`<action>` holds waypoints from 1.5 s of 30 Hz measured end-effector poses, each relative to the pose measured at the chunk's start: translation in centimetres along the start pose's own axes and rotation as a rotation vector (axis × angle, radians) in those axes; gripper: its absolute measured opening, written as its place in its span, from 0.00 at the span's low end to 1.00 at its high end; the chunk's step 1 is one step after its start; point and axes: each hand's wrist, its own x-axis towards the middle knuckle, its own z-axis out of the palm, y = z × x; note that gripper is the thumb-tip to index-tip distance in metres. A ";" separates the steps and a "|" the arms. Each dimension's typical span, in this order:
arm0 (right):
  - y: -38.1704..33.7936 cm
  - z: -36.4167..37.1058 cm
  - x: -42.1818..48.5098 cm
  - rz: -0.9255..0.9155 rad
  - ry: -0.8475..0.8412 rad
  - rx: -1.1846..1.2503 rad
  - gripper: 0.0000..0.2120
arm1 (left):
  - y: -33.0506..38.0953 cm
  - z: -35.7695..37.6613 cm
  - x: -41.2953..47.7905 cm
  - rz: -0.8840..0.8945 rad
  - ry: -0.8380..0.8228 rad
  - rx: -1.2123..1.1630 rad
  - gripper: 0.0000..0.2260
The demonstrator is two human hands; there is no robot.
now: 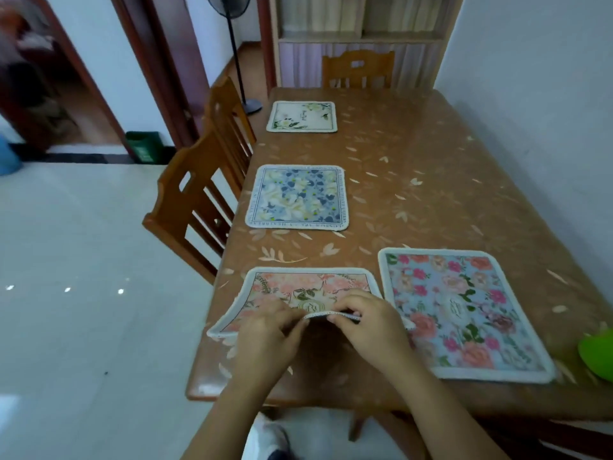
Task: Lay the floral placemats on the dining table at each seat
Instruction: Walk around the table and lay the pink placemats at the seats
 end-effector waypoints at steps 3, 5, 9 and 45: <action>-2.4 1.8 -1.3 -0.043 -0.047 0.025 0.03 | -1.0 -2.2 -3.0 -0.065 0.056 0.044 0.05; -4.3 3.5 -1.9 -0.077 -0.082 0.043 0.03 | -2.2 -3.9 -4.9 -0.115 0.101 0.051 0.05; -8.5 7.8 -2.5 -0.150 -0.143 0.027 0.02 | -5.6 -7.6 -8.3 -0.185 0.186 0.032 0.05; -32.5 42.0 29.7 -0.229 -0.269 -0.003 0.03 | -47.0 -32.1 11.0 -0.429 0.099 0.023 0.07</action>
